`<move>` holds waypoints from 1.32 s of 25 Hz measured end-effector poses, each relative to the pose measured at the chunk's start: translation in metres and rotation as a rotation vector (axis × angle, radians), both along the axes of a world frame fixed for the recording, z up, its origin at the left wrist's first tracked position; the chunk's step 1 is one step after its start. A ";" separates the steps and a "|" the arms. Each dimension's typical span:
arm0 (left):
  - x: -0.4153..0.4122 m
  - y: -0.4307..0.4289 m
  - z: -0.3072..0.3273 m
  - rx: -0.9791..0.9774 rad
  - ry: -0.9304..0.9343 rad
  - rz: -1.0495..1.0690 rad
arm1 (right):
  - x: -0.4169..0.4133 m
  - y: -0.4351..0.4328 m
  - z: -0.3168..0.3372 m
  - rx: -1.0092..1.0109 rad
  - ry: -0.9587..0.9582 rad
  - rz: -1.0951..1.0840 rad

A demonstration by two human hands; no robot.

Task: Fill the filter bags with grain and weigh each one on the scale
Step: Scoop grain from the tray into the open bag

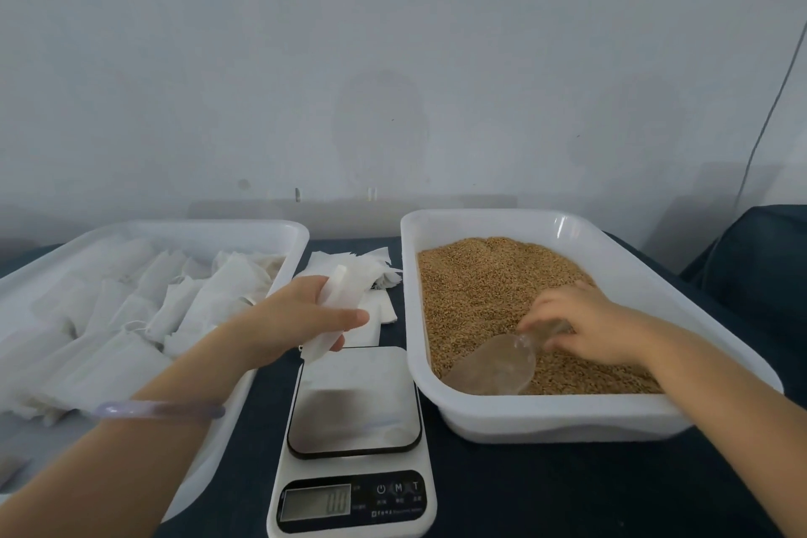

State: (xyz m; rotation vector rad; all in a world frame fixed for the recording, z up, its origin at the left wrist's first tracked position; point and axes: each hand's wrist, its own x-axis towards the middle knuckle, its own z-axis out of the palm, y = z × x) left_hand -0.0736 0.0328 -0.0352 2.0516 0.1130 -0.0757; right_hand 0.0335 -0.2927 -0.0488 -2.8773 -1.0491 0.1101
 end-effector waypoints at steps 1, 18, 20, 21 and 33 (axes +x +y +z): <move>0.000 0.000 0.000 0.023 -0.002 -0.005 | 0.001 -0.004 0.000 0.006 0.049 -0.002; 0.007 -0.090 0.026 0.360 -0.233 -0.112 | -0.031 -0.075 0.048 0.496 0.073 -0.148; 0.012 -0.102 0.021 0.385 -0.234 -0.138 | -0.035 -0.086 0.066 0.560 0.036 -0.169; 0.015 -0.108 0.018 0.387 -0.232 -0.148 | -0.036 -0.088 0.074 0.579 0.021 -0.167; 0.024 -0.139 -0.006 0.386 -0.234 -0.096 | -0.037 -0.053 0.108 0.167 -0.372 -0.114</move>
